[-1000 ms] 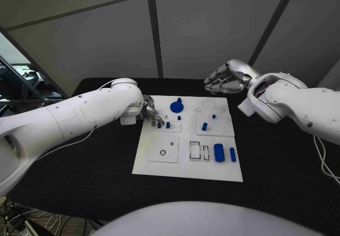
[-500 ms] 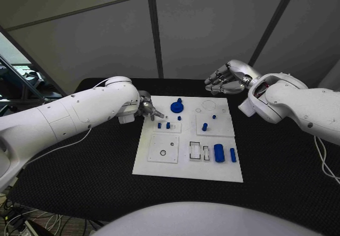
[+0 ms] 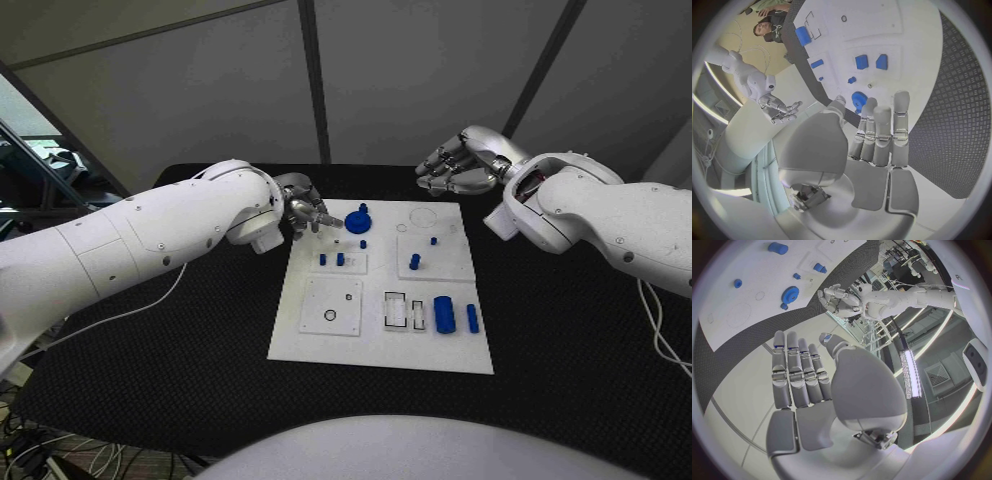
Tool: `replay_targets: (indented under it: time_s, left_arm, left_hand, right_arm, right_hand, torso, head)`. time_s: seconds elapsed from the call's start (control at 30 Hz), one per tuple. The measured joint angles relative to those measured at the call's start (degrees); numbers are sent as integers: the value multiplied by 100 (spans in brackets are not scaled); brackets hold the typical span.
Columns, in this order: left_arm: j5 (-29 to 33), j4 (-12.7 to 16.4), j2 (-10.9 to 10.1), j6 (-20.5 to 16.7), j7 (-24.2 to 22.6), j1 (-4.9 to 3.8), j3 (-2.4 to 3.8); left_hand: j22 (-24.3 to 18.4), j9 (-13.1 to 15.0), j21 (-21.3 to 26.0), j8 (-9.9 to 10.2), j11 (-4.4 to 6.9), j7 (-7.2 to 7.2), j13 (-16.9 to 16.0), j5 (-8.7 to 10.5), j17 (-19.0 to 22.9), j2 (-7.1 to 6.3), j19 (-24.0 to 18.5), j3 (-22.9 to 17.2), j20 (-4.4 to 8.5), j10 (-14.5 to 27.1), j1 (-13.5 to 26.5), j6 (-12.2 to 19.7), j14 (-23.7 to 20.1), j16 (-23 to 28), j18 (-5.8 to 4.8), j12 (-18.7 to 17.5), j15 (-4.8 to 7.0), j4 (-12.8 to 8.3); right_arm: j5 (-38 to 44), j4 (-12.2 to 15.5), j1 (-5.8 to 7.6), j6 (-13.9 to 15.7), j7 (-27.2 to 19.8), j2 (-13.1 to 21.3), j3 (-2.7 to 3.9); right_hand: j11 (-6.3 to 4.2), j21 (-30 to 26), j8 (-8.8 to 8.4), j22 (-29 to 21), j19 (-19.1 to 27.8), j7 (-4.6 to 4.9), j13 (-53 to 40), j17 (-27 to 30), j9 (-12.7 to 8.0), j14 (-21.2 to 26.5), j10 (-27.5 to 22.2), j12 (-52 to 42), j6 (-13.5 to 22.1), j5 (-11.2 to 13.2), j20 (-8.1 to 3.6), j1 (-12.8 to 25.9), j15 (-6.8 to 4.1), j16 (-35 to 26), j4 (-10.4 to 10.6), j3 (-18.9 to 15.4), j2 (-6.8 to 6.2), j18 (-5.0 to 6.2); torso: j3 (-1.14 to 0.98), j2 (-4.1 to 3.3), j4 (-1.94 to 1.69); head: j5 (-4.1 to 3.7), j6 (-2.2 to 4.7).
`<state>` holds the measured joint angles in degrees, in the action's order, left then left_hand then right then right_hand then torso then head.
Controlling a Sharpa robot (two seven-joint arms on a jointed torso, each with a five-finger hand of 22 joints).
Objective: Assemble the parts on the task board
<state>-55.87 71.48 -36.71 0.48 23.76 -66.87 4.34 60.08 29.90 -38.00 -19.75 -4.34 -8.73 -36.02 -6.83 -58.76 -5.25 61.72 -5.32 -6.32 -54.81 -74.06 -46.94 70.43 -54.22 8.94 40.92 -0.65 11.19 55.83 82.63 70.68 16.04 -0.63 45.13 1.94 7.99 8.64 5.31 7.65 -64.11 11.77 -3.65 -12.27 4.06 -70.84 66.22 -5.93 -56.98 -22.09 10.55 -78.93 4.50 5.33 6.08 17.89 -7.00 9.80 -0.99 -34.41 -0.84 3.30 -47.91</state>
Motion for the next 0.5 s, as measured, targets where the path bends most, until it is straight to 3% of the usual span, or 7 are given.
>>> replay_targets:
  time_s: [0.1,0.17,0.2,0.37,0.43,0.47,0.5]
  left_arm:
    - [-67,62,-2,-362,-522,43,-111]
    - [-176,79,14,-592,-868,83,-166]
    - [-272,81,34,-752,-1106,112,-205]
    - [-740,31,152,-1289,-1892,212,-315]
    - [-961,-19,209,-1411,-2068,232,-345]
    - [-1112,-54,247,-1464,-2151,241,-368]
    - [-1225,-86,278,-1491,-2198,247,-385]
  left_hand:
    - [-290,-233,464,131,-103,-50,328,0,655,23,-331,-213,-88,411,-708,112,-703,749,3,-361,-91,-300]
    - [-424,-428,646,232,-142,-59,623,0,874,-12,-413,-349,-128,529,-980,119,-871,905,253,-631,-150,-428]
    - [-472,-534,697,283,-161,-71,776,0,966,-37,-413,-434,-130,548,-1070,108,-884,930,266,-755,-156,-457]
    - [-454,-1021,575,498,-161,-62,1424,0,1188,-164,-94,-817,-123,456,-1247,-96,-566,595,261,-1160,-112,-563]
    - [-302,-1169,313,550,-132,-44,1609,0,896,-223,165,-935,-91,360,-1211,-206,-158,49,262,-1240,-83,-558]
    - [-125,-1237,17,569,-121,-26,1691,0,688,-263,369,-990,-72,309,-1171,-264,62,-263,-61,-1273,-64,-550]
    - [81,-1306,-326,599,-100,-7,1776,0,502,-308,582,-1034,-62,276,-1126,-284,252,-540,-95,-1310,-54,-542]
  right_arm:
    - [0,0,0,0,-2,0,0]
    - [0,0,0,1,-4,0,0]
    - [0,0,0,1,-5,0,0]
    - [0,4,0,2,-13,-3,-1]
    - [0,5,0,2,-16,-5,-2]
    - [0,5,0,2,-17,-7,-2]
    - [0,5,-1,2,-18,-8,-2]
  right_hand:
    - [0,-23,0,-6,0,0,0,0,0,0,0,0,0,-21,0,0,0,0,0,0,0,1]
    - [0,-23,0,-5,0,0,0,6,0,0,0,0,0,-21,0,0,0,0,0,0,0,0]
    - [0,-23,0,-6,0,0,0,6,0,0,0,0,0,-21,0,0,0,0,0,0,0,0]
    - [0,-23,0,-11,0,0,0,6,0,0,0,0,0,-21,0,0,0,0,0,0,0,0]
    - [0,-23,0,-11,0,0,0,6,0,0,0,0,0,-21,0,0,0,0,0,0,0,0]
    - [-2,-23,0,-10,0,0,0,9,0,0,-2,0,0,-21,0,0,0,0,0,0,0,0]
    - [-13,-23,0,-11,0,0,0,10,0,0,-13,0,0,-21,0,0,0,0,0,0,0,0]
  torso:
    - [-1,1,7]
    - [-1,1,9]
    - [0,1,9]
    - [2,-6,10]
    - [4,-8,10]
    - [4,-9,10]
    - [4,-9,10]
  head:
    - [-27,25]
    - [-45,41]
    - [-53,49]
    - [-88,86]
    - [-95,100]
    - [-98,104]
    - [-101,105]
